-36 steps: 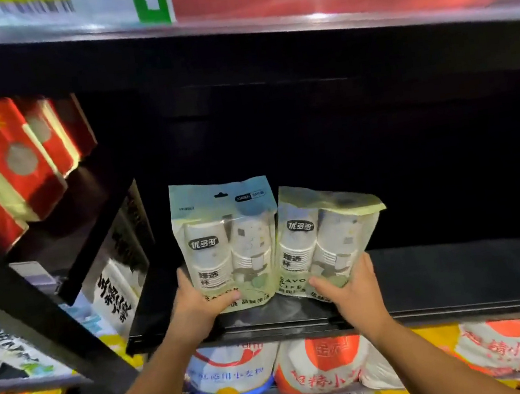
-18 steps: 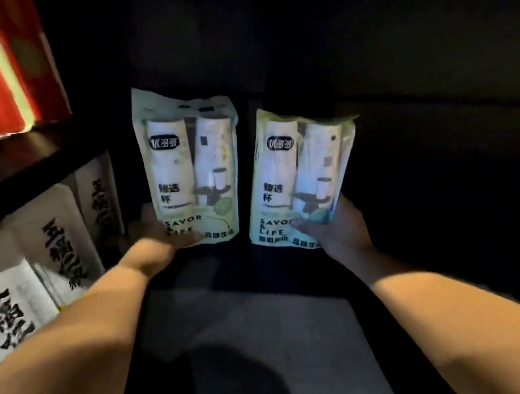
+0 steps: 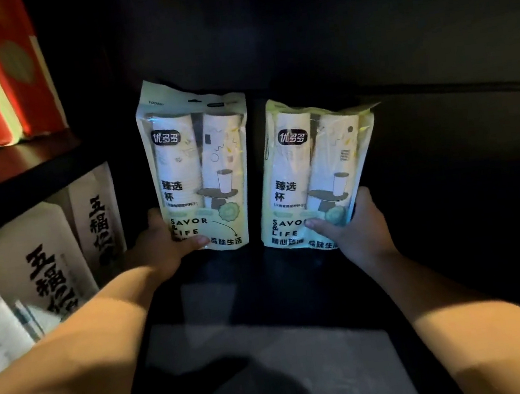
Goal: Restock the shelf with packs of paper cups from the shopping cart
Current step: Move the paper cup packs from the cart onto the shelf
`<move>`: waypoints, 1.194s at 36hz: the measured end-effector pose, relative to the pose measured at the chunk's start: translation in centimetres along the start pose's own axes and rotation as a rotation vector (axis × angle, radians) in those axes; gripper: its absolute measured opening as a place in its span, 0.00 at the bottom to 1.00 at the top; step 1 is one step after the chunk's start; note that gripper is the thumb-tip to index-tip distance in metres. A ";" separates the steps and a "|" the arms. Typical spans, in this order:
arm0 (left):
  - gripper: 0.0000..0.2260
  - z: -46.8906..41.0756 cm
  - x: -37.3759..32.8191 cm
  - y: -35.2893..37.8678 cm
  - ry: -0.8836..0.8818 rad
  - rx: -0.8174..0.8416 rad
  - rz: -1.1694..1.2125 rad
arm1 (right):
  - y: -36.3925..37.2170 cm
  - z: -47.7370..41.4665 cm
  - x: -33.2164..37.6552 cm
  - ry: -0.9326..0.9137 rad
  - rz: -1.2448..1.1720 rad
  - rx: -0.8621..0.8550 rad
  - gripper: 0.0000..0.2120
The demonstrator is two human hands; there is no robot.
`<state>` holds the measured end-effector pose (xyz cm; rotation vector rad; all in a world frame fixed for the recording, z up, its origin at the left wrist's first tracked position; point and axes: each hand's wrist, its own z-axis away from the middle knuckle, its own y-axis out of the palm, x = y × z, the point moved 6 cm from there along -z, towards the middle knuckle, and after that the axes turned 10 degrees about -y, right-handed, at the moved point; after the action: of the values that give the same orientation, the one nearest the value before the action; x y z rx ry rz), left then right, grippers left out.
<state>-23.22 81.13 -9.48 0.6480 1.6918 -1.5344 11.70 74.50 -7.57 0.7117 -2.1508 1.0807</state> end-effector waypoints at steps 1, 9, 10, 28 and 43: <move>0.38 0.0 -0.1 0.0 0.009 -0.002 -0.018 | 0.0 0.0 0.0 0.003 0.005 -0.003 0.32; 0.38 1.1 -0.4 -0.4 -0.036 0.007 -0.010 | -0.1 0.6 0.2 0.060 0.036 0.050 0.37; 0.39 1.5 -0.6 -0.8 -0.052 0.009 -0.017 | -0.3 1.1 0.5 0.078 0.050 0.065 0.38; 0.29 24.1 1.7 -2.5 -0.154 0.140 -0.763 | -13.0 25.8 7.2 -0.073 0.721 0.561 0.27; 0.26 51.7 4.5 -9.1 -0.193 0.270 -0.753 | -16.4 39.5 15.1 -0.159 0.607 1.015 0.26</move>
<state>-23.13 28.46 -7.68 -0.0487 1.6773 -2.2858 1.81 30.26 -7.07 0.5495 -1.8777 2.5844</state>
